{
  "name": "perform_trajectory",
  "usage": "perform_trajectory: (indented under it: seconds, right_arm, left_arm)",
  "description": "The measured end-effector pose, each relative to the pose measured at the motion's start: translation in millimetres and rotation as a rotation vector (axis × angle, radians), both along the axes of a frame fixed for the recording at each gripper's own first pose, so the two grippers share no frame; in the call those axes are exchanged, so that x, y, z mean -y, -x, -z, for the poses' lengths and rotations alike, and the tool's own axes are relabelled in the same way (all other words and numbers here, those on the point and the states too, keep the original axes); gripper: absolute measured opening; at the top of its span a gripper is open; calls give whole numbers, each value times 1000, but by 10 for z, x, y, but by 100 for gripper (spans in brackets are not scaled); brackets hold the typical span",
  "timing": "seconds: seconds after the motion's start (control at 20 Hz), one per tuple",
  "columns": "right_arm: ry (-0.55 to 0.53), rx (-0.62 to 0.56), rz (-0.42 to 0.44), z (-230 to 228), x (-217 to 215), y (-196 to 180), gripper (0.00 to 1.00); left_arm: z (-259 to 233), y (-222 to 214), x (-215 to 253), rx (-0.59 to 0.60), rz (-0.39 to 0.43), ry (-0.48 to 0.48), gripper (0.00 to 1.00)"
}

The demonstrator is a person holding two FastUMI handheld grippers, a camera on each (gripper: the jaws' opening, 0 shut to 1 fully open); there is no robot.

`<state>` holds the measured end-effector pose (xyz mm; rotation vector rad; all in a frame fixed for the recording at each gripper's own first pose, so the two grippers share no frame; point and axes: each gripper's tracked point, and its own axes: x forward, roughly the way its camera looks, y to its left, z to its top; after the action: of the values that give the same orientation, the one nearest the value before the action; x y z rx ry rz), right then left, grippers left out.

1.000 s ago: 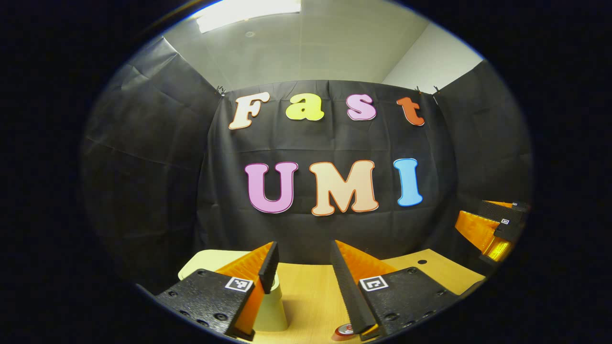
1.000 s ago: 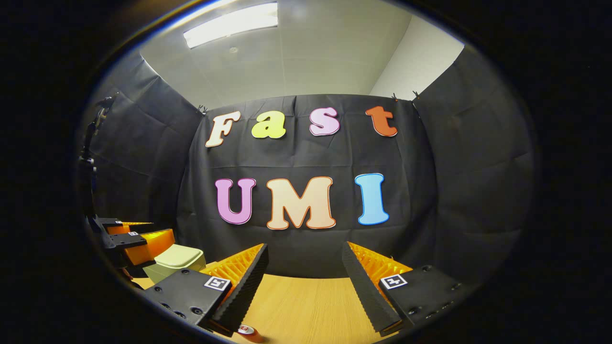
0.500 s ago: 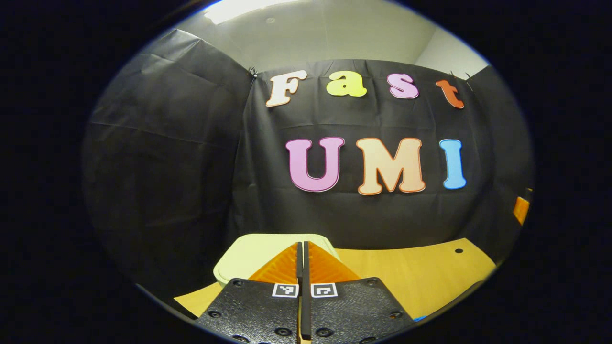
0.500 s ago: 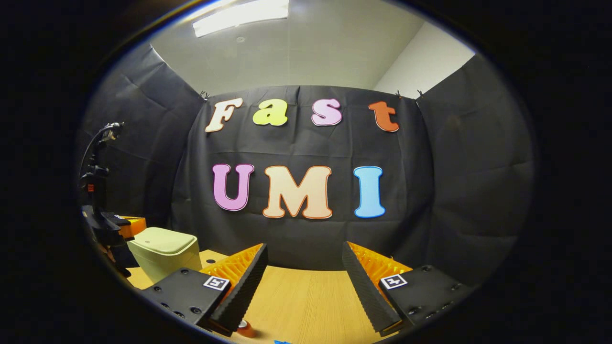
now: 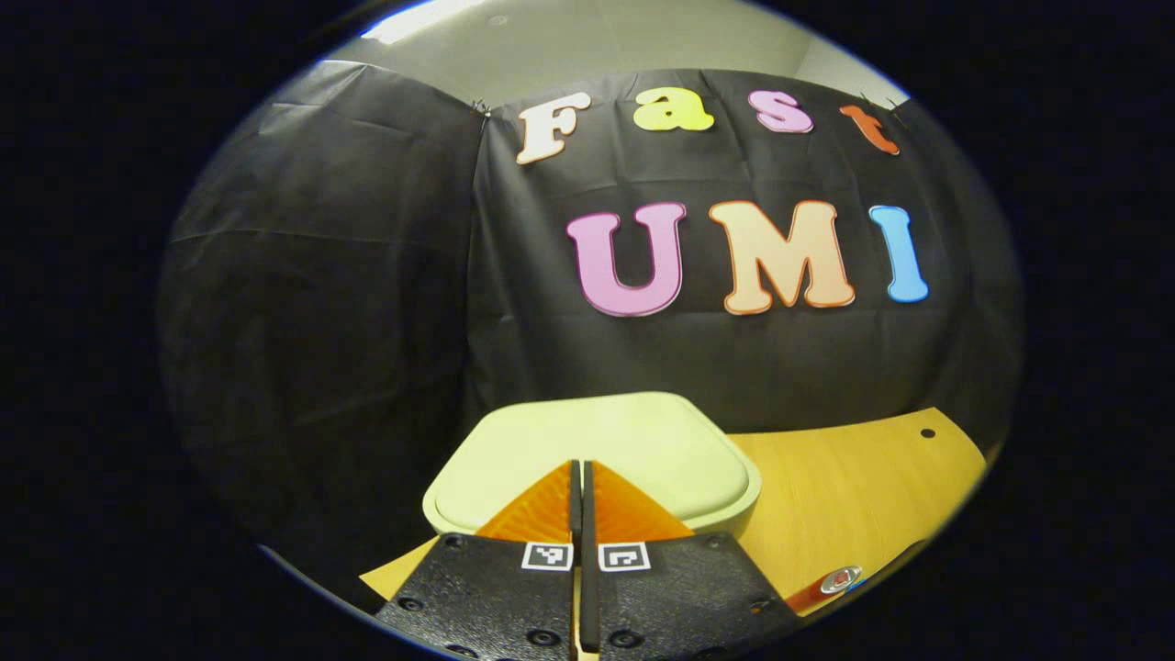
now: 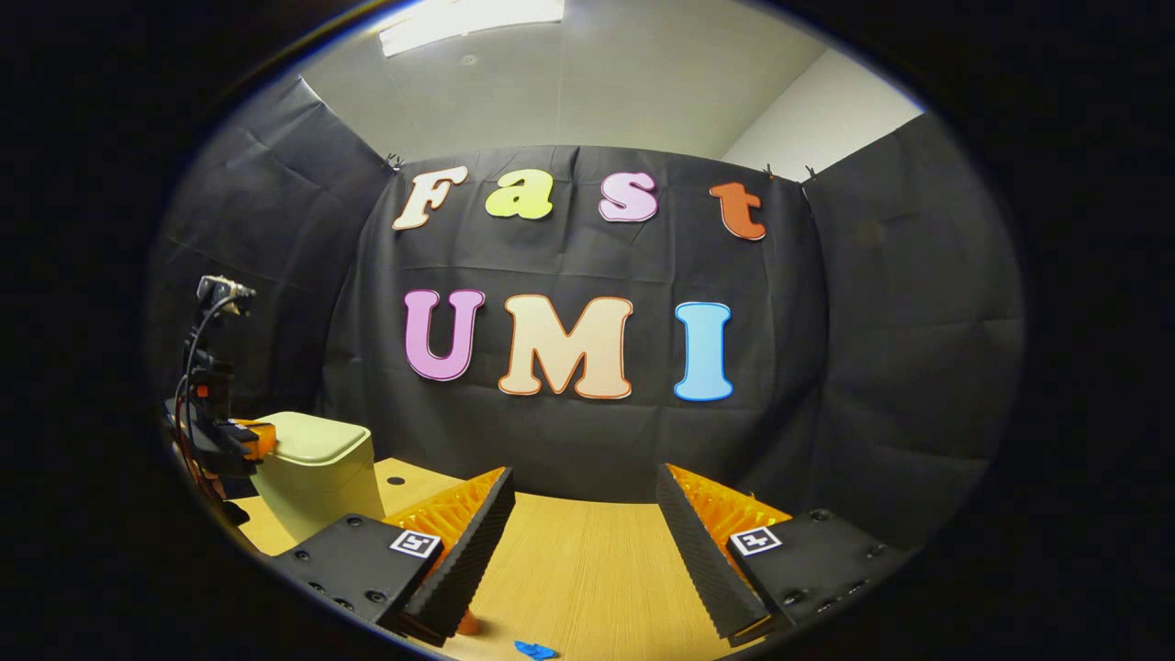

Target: Press the lid of the desktop garbage bin to open it, pick up the crumpled paper on the desktop and throw it into the bin, then pick up the pop can on the desktop and drop it into the bin, and finally close the garbage bin lid.

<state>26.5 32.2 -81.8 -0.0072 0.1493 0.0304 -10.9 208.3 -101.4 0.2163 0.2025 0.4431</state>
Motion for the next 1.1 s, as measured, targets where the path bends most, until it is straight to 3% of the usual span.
perform_trajectory:
  seconds: [0.25, 0.35, 0.6, 0.7, 0.75, 0.9, 1.0, 1.1]
  right_arm:
    - [2, 3, -17, 21, -43, -26, 98]
    - [0, -14, -39, 88, -96, -43, 98]
    - [1, -70, -84, 303, -200, -168, 98]
    - [4, -92, -96, 388, -225, -216, 98]
    - [8, -106, -103, 420, -236, -270, 98]
    - [28, -140, -124, 588, -267, -337, 98]
    - [41, -165, -143, 749, -284, -346, 98]
    - [50, -207, -165, 964, -342, -302, 98]
  left_arm:
    - [-27, -9, 16, 77, 50, 86, 0]
    - [-98, -5, 5, 62, 38, 25, 0]
    - [-446, -45, 442, 108, 178, -61, 2]
    - [-519, -37, 534, 120, 195, -19, 19]
    - [-549, -23, 559, 124, 197, -8, 17]
    - [-630, 13, 614, 131, 212, -3, 29]
    - [-666, 52, 665, 134, 224, -7, 51]
    - [-736, 87, 748, 148, 234, -10, 64]
